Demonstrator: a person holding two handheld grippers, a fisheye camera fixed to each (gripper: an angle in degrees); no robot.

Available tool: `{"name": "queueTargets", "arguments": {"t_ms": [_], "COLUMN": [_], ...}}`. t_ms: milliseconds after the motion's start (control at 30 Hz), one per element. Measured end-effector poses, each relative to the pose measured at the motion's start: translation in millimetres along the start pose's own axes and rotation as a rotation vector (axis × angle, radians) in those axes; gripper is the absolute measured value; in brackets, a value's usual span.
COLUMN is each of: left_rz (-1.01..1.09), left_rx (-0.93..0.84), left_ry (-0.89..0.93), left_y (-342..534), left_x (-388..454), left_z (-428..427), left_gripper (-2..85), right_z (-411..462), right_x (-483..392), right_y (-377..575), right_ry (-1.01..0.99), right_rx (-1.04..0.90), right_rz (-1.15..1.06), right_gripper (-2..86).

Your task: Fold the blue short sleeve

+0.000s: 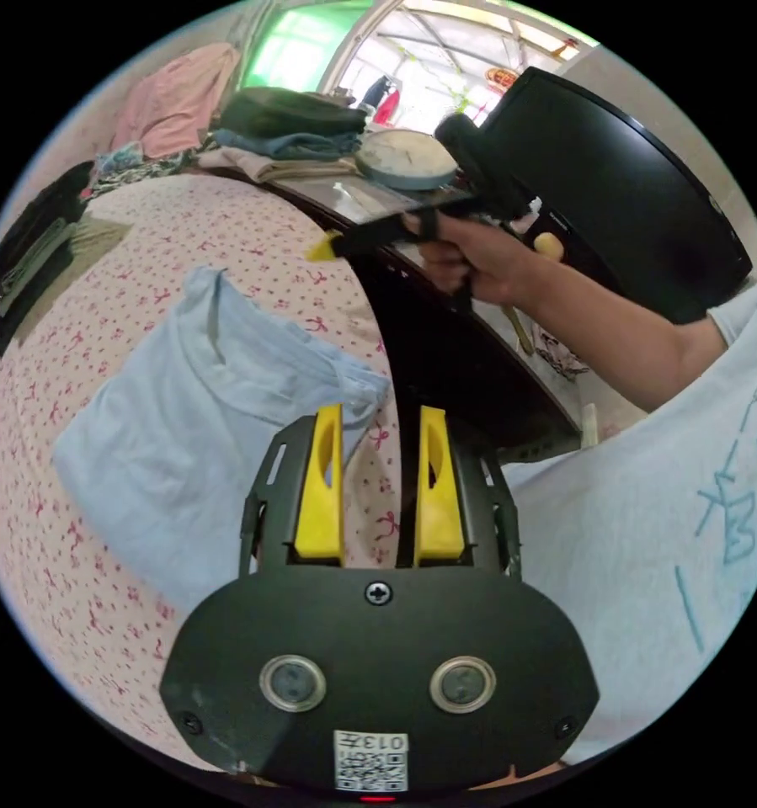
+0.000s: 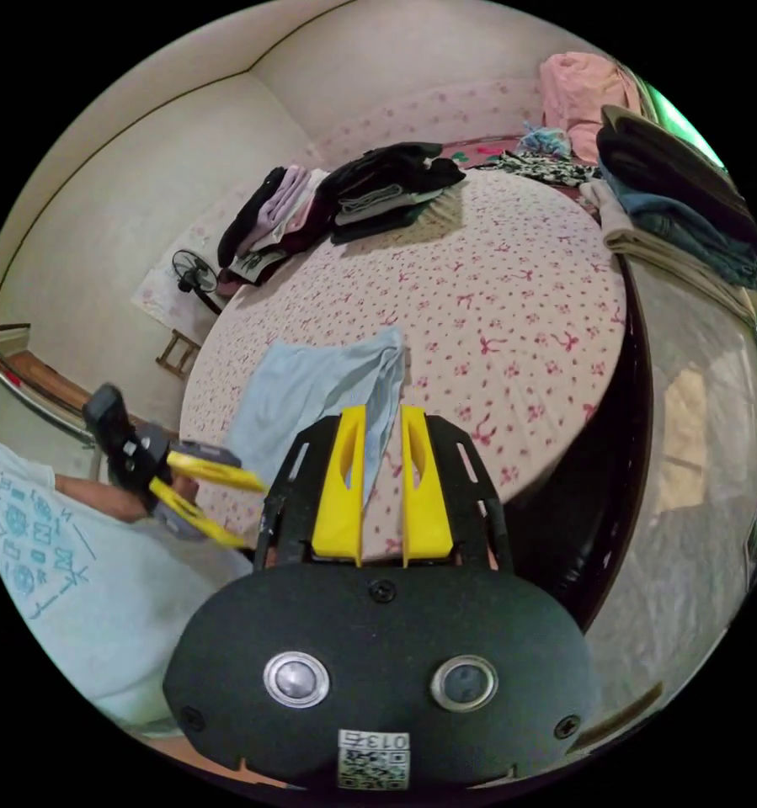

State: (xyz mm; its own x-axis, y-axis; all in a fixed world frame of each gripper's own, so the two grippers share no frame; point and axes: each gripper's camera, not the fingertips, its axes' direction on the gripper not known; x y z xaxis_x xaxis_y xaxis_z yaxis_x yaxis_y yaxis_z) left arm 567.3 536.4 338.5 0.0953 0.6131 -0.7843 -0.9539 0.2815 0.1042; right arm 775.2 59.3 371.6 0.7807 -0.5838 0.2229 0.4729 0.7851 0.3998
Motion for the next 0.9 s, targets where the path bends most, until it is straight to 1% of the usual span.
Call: {"name": "queueTargets", "arguments": {"t_ms": [133, 233, 300, 400, 467, 500, 533, 600, 667, 800, 900], "left_rz": [-0.166, -0.257, -0.257, -0.193, -0.168, -0.162, -0.159, -0.146, -0.15, -0.136, -0.151], "left_rx": [0.003, -0.022, -0.042, -0.117, -0.154, -0.181, -0.188, -0.192, -0.195, -0.195, -0.191], "left_ry": [-0.166, -0.209, -0.23, -0.258, -0.279, -0.299, -0.317, -0.298, -0.267, -0.232, -0.189], "left_y": [34.1, 53.7, 60.2, 61.8, 61.1, 60.9, 60.9, 60.9, 63.3, 70.2, 75.6], "left_x": [-17.7, -28.6, -27.7, -18.8, -14.6, -14.0, -13.8, -13.9, -15.2, -15.1, -17.5], "left_z": [-19.8, -26.0, -25.9, -16.0, -9.3, -5.3, -5.1, -7.5, -8.5, -8.6, -20.4], "left_gripper": [11.1, 10.6, 10.3, 10.1, 8.9, 7.1, 5.4, 3.4, 2.6, 2.2, 2.6], "right_z": [-5.6, 0.3, 4.8, 17.9, 31.0, 30.5, 23.9, 8.6, -5.9, 4.4, -3.2], "right_x": [-26.6, -45.4, -54.2, -61.1, -59.0, -57.6, -53.7, -43.2, -24.7, -11.2, -8.8], "right_y": [54.6, 76.9, 82.5, 84.4, 88.1, 89.5, 92.7, 99.5, 111.9, 129.9, 134.9], "right_ry": [-0.022, -0.03, 0.002, 0.062, 0.176, 0.181, 0.145, 0.055, -0.08, -0.084, -0.077], "right_rx": [-0.078, -0.111, -0.112, -0.16, -0.261, -0.263, -0.233, -0.166, -0.102, -0.178, -0.169], "right_rz": [-0.047, -0.071, -0.085, -0.118, -0.124, -0.12, -0.102, -0.052, 0.017, 0.034, 0.016], "right_gripper": [7.4, 7.9, 8.3, 6.7, 4.0, 3.6, 3.3, 2.9, 2.7, 3.1, 4.8]}}
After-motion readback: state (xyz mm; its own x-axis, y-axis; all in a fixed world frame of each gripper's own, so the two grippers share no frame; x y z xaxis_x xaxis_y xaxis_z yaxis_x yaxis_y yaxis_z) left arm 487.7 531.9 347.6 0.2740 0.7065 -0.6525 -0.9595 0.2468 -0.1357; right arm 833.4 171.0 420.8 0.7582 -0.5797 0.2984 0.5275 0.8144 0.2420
